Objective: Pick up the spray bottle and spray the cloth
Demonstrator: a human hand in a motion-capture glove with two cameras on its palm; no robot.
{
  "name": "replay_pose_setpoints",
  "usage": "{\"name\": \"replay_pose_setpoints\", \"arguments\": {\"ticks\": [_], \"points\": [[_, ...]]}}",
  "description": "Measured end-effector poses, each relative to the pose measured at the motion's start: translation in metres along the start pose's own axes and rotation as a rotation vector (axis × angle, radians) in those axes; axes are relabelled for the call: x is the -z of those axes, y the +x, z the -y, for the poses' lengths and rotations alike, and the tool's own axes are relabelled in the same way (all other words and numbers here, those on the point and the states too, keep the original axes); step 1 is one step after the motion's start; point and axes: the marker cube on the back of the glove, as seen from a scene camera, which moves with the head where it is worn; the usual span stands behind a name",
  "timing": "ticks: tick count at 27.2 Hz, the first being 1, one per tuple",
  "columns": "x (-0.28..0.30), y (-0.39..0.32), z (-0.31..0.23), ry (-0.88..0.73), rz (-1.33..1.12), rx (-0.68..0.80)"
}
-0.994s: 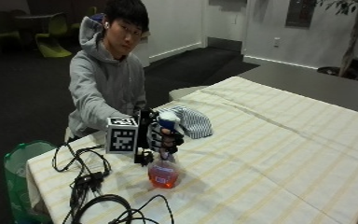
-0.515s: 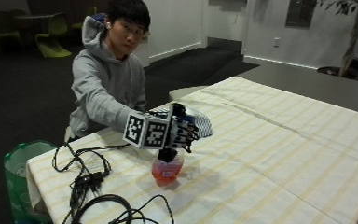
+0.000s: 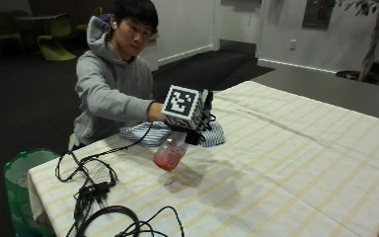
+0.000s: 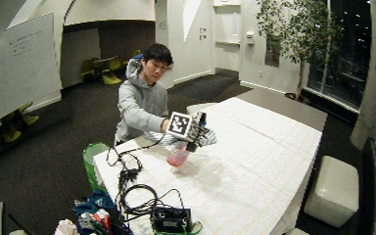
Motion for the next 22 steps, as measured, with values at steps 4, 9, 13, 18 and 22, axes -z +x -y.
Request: {"name": "replay_pose_setpoints", "arguments": {"ticks": [4, 9, 13, 18, 22], "points": [[0.0, -0.021, -0.01, -0.068, -0.076, 0.015], [0.006, -0.043, -0.02, -0.11, -0.147, 0.019], [0.012, -0.061, -0.028, -0.119, -0.19, 0.019], [0.021, -0.075, -0.037, -0.145, -0.255, 0.018], [0.027, -0.086, -0.046, -0.173, -0.314, 0.015]]}}
